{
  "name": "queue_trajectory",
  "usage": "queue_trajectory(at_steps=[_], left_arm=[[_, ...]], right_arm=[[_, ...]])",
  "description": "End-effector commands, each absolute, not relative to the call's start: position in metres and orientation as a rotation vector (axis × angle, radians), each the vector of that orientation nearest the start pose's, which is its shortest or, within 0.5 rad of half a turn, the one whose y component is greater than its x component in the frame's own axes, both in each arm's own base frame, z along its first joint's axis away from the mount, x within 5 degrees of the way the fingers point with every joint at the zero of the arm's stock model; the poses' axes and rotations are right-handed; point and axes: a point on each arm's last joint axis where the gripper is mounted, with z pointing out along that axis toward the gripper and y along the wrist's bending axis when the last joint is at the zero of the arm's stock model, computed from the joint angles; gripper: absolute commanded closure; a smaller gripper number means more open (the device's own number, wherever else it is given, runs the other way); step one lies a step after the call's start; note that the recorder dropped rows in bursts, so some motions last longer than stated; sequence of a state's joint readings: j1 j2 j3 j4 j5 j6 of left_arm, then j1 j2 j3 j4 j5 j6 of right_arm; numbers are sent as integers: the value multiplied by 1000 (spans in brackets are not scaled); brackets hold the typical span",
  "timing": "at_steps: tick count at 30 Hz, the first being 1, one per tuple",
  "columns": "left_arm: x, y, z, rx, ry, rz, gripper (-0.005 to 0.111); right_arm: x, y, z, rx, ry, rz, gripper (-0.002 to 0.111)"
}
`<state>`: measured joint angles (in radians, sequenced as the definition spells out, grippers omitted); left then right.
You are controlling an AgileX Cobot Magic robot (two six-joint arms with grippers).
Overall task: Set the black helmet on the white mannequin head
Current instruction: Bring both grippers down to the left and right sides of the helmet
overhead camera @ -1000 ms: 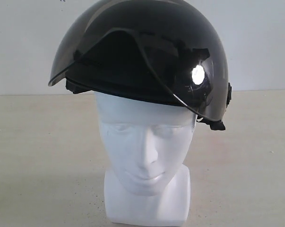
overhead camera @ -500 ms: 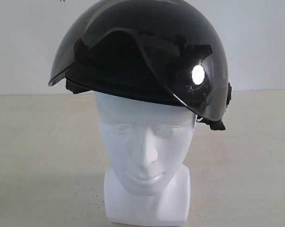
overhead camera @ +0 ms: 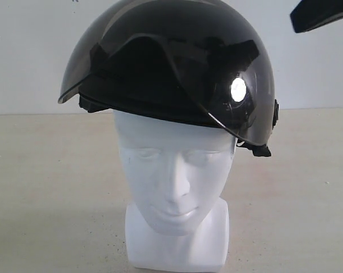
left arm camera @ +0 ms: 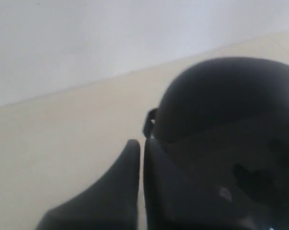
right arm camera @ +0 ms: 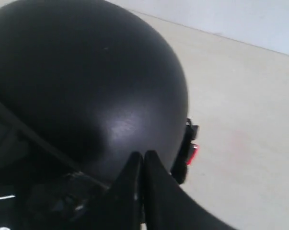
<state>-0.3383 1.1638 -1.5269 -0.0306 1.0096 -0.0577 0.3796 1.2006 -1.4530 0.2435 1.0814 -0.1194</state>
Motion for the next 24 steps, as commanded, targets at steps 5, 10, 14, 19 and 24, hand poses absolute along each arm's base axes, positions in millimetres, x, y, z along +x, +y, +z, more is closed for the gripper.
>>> queue_trajectory(at_steps=[5, 10, 14, 19, 24], left_arm=[[214, -86, 485, 393, 2098, -430, 102], [231, -94, 481, 426, 2054, -446, 102], [248, -107, 464, 531, 2113, -510, 102], [266, -117, 449, 580, 2138, -563, 102], [272, -120, 446, 595, 2117, -574, 102]], right_arm=[[211, 122, 448, -642, 2159, 661, 108], [214, 122, 455, -606, 2084, 648, 108], [216, 122, 458, -580, 2052, 657, 108], [218, 122, 459, -586, 2022, 640, 108], [219, 123, 462, -575, 1991, 644, 108]])
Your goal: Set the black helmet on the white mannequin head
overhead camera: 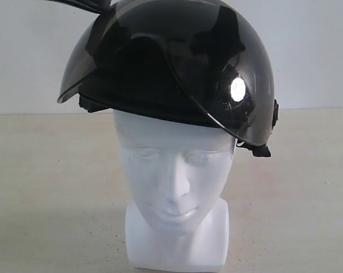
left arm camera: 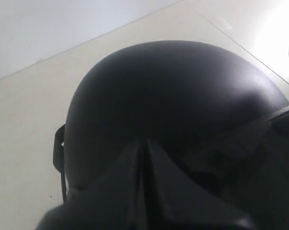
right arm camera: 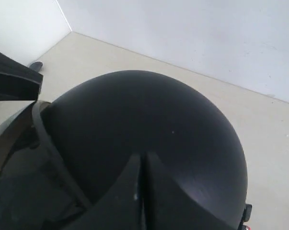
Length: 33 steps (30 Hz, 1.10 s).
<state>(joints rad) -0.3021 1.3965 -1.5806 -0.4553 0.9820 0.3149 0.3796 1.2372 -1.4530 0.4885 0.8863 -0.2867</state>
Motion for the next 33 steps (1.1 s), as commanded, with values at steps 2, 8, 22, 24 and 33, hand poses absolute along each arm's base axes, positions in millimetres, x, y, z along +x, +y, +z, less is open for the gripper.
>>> queue_trajectory(at_steps=[2, 8, 22, 24, 33], left_arm=[[271, -122, 447, 589, 2114, -600, 102], [270, -122, 446, 594, 2122, -611, 102], [262, -128, 440, 644, 2195, -724, 102], [262, -128, 438, 653, 2212, -731, 102], [259, -131, 426, 700, 2299, -789, 102]], right_arm=[[221, 126, 461, -583, 1988, 674, 108], [227, 133, 454, -613, 2013, 735, 108], [224, 139, 443, -695, 2099, 804, 108], [223, 139, 442, -703, 2108, 813, 108], [219, 141, 442, -720, 2127, 852, 108]])
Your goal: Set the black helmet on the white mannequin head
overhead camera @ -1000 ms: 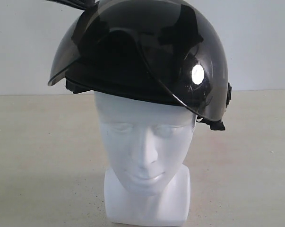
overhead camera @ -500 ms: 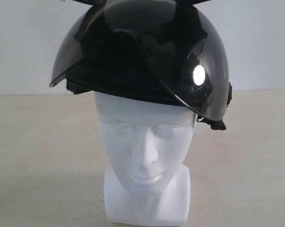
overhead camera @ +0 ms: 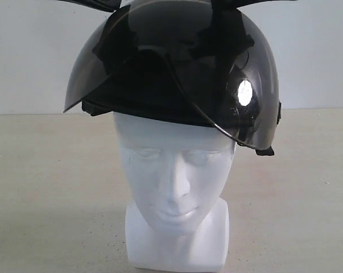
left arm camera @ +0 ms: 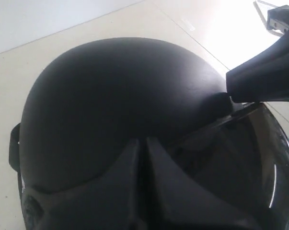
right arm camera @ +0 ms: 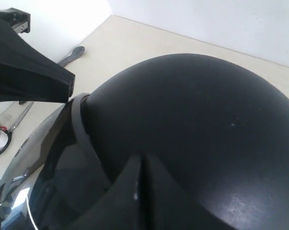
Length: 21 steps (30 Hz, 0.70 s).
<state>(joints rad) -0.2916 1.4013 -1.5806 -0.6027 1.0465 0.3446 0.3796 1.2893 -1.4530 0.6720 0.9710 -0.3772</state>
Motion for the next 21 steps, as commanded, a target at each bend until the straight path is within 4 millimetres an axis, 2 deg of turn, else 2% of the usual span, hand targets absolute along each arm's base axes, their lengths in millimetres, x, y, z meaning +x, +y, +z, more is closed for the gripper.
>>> queue_trajectory(at_steps=[1, 12, 21], left_arm=[[258, -131, 424, 706, 2309, -800, 102], [253, -135, 421, 768, 2315, -876, 102], [253, -135, 403, 756, 2383, -886, 102]], right_arm=[[219, 141, 442, -720, 2127, 855, 108], [214, 143, 440, -770, 2145, 901, 108], [211, 143, 437, -806, 2175, 910, 108]])
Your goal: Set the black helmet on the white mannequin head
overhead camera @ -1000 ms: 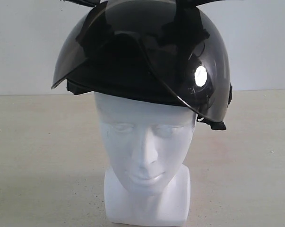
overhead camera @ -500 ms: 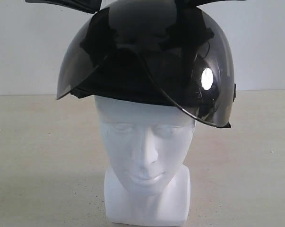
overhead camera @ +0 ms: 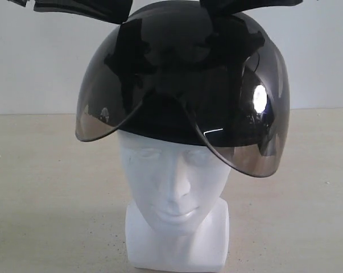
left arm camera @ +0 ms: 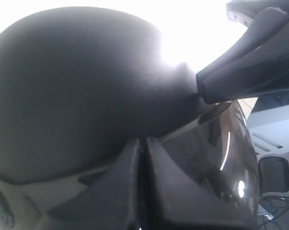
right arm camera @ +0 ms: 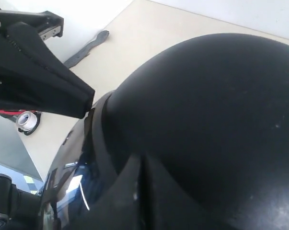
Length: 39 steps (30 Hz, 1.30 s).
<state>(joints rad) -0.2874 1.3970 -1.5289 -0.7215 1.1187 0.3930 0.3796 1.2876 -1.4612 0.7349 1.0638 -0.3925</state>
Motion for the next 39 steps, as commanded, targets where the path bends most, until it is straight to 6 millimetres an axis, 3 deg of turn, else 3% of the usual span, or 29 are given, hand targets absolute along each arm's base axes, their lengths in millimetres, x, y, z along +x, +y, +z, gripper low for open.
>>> queue_trajectory(at_steps=[1, 10, 18, 29, 39], left_arm=[[253, -135, 401, 755, 2388, -887, 102], [253, -134, 389, 753, 2435, -877, 102], [252, -133, 374, 747, 2488, -882, 102], [252, -133, 373, 752, 2493, -872, 102], [232, -126, 394, 765, 2415, -846, 102]], right_arm=[[211, 143, 434, -803, 2184, 914, 108], [214, 145, 393, -805, 2277, 943, 108], [215, 145, 392, -807, 2270, 942, 108], [211, 145, 389, -850, 2300, 955, 108], [207, 143, 396, -834, 2259, 945, 108]])
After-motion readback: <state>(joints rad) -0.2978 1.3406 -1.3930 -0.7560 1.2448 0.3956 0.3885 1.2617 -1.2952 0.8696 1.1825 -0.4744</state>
